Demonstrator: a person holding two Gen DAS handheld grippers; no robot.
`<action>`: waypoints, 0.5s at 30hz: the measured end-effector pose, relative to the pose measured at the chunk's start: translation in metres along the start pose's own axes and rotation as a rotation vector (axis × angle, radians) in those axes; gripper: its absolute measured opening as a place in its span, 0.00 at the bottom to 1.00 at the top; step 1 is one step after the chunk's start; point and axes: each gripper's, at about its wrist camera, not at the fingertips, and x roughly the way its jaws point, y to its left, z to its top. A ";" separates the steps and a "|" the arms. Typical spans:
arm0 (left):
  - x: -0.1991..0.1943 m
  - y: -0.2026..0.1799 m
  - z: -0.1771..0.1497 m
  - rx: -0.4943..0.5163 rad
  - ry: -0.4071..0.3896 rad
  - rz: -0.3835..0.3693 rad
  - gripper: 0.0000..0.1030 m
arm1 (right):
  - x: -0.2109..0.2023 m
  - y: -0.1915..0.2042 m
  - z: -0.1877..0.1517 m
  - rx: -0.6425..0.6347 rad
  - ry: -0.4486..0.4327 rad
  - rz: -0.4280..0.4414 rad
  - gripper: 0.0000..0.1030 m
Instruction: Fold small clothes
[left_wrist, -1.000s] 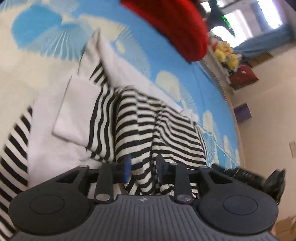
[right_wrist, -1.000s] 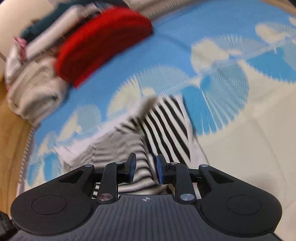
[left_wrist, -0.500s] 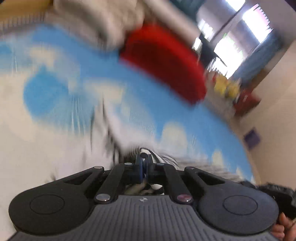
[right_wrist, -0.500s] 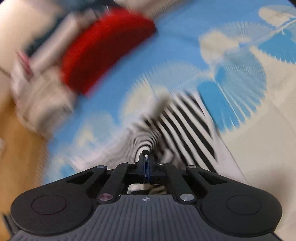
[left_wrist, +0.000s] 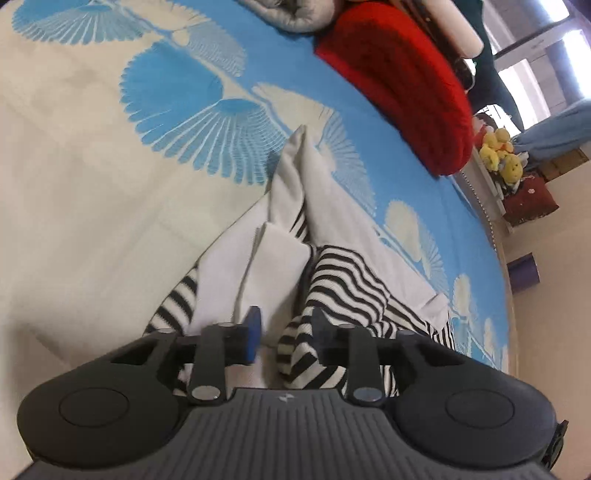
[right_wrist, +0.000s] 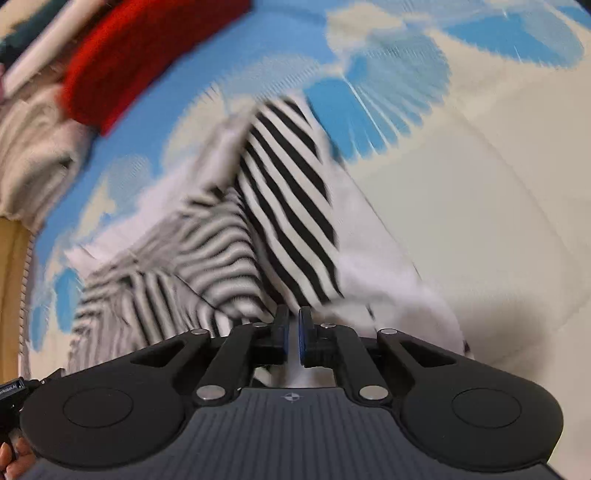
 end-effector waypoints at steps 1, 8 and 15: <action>0.004 -0.004 -0.002 0.006 0.015 -0.004 0.32 | -0.002 0.003 0.002 -0.006 -0.016 0.012 0.19; 0.018 -0.020 -0.006 0.046 -0.002 0.008 0.32 | 0.014 0.009 0.011 0.026 0.008 0.025 0.21; 0.029 -0.031 -0.014 0.135 0.054 0.047 0.26 | 0.007 0.016 0.021 0.007 -0.035 0.089 0.21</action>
